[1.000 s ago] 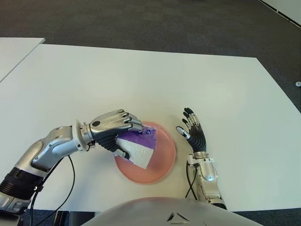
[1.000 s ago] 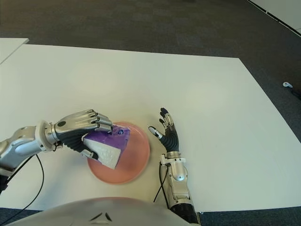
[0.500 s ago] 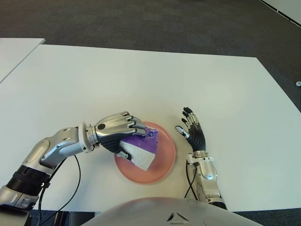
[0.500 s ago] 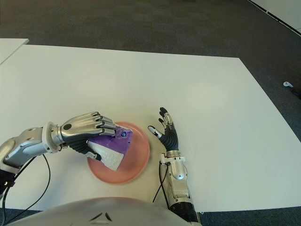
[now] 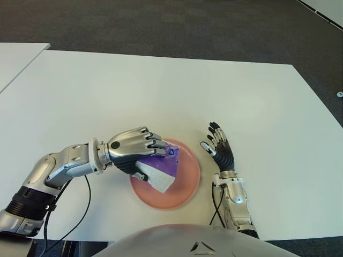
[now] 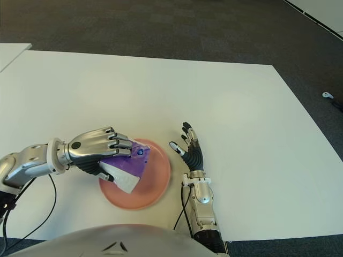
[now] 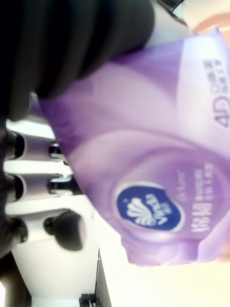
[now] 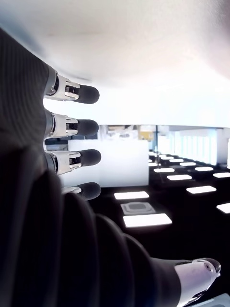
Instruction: Put the tissue paper into the plate.
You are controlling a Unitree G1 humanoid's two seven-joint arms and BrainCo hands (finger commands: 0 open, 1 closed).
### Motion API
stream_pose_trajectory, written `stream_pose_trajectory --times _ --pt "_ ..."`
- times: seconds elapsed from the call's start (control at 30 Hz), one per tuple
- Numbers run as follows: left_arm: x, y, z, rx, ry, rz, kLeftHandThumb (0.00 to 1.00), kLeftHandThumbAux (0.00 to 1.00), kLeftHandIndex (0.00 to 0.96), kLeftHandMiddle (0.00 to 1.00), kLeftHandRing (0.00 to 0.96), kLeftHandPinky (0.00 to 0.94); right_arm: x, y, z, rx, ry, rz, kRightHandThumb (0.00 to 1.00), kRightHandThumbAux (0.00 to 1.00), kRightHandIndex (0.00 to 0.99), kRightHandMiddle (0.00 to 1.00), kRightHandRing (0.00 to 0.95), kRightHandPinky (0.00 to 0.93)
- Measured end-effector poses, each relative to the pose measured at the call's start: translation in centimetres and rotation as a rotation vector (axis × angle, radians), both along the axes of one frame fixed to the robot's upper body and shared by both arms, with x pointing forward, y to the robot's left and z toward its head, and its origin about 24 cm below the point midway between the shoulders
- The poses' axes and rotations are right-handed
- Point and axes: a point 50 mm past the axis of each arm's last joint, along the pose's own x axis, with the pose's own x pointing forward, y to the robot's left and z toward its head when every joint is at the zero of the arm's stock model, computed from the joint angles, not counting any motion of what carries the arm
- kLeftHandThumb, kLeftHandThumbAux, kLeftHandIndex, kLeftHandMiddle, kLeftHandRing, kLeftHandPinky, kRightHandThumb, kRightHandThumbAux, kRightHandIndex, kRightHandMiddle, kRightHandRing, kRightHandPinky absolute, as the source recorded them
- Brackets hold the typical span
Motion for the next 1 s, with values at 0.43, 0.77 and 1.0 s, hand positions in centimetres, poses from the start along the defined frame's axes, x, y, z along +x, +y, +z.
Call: stream_pose_trajectory --times 0.43,0.77,1.0 --pt "-0.7 -0.4 -0.8 -0.095 0.022 0.039 0.746 0.696 0.442 0.819 0.828 0.819 -0.1 0.0 0.0 -0.002 -0.032 0.022 0.0 0.617 0.0 0.0 0.0 0.0" --pt "-0.6 -0.6 -0.9 -0.167 0.017 0.056 0.737 0.698 0.442 0.792 0.791 0.761 0.2 0.0 0.1 -0.016 -0.061 0.063 0.0 0.637 0.0 0.0 0.0 0.0" --pt "-0.4 -0.4 -1.6 -0.132 0.05 0.086 0.276 0.617 0.308 0.331 0.278 0.199 0.2 -0.1 0.1 -0.016 -0.059 0.062 0.0 0.643 0.0 0.0 0.0 0.0"
